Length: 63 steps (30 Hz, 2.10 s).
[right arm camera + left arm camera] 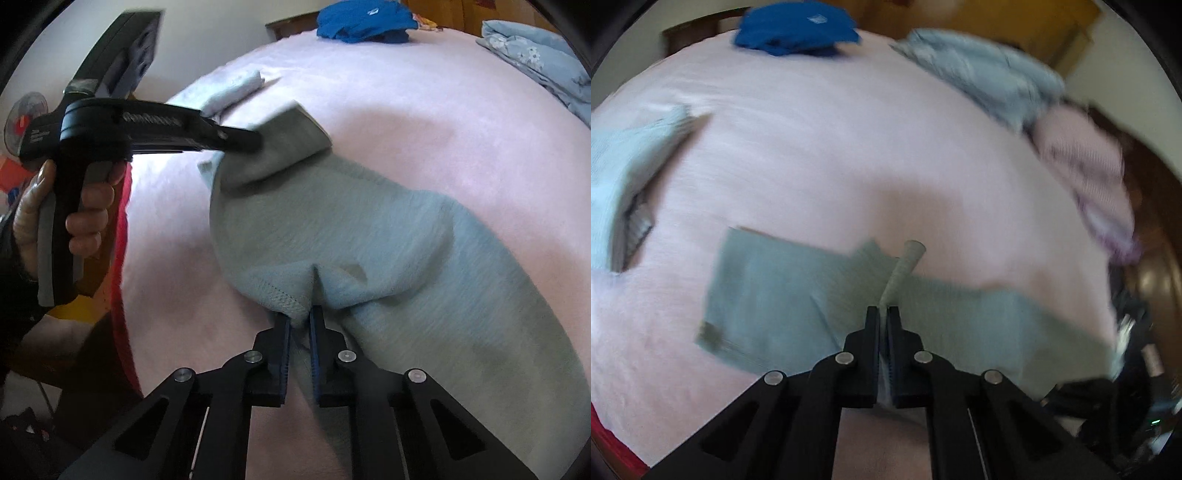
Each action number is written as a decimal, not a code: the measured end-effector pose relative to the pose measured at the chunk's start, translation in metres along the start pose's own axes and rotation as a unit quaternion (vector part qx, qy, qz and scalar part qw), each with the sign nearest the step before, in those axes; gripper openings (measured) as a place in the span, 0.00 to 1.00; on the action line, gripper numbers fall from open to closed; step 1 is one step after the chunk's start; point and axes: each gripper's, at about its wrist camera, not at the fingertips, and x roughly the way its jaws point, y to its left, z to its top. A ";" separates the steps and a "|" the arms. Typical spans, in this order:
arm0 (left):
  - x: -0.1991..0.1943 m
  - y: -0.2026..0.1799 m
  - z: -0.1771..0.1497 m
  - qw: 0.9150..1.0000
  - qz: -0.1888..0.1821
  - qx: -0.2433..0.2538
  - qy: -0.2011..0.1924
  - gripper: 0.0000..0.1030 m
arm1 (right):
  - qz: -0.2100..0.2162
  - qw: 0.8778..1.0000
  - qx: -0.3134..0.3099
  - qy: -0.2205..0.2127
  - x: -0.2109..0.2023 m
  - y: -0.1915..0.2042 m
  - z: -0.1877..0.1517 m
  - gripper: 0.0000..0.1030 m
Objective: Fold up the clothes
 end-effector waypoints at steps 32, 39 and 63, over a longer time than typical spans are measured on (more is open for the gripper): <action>0.005 0.118 -0.071 0.964 -0.111 -0.239 -0.029 0.03 | -0.013 0.994 -0.080 0.074 0.027 0.029 0.131 0.14; 0.008 0.115 -0.082 0.967 -0.124 -0.218 -0.038 0.04 | -0.059 0.982 -0.142 0.112 0.074 0.035 0.135 0.40; -0.007 0.116 -0.073 0.966 -0.138 -0.207 -0.077 0.04 | -0.047 0.986 -0.151 0.043 0.046 0.033 0.131 0.05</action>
